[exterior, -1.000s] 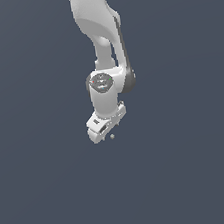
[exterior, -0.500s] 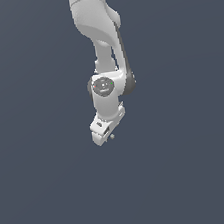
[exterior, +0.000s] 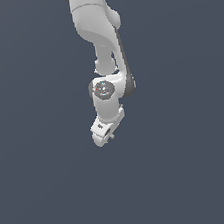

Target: Pick up the object and move it to a goal position.

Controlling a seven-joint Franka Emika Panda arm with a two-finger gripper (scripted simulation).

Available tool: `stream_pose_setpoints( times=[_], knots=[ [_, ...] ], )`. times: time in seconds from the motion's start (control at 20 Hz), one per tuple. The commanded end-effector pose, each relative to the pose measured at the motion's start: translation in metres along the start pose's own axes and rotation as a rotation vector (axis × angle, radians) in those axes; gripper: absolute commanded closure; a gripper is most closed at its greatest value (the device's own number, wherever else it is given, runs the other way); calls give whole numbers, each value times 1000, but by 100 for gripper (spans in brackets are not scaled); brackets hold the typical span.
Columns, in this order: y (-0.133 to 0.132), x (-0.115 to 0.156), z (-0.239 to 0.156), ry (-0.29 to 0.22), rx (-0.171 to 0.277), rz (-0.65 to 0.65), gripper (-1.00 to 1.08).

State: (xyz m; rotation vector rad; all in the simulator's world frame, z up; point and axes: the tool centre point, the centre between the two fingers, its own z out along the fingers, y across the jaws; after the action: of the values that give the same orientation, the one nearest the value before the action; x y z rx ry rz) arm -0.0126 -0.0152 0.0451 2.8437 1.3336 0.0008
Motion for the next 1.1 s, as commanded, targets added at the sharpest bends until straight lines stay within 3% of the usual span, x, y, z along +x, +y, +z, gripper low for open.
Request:
stream_pose_setpoints(
  times=[0.0,0.45,0.5,1.05],
  knots=[
    [-1,0,12,-1,1,-1,-92],
    [0,0,36,0,1,-3,-92],
    [0,0,36,0,1,-3,108],
    [0,0,35,-1,1,-4,108]
  ],
)
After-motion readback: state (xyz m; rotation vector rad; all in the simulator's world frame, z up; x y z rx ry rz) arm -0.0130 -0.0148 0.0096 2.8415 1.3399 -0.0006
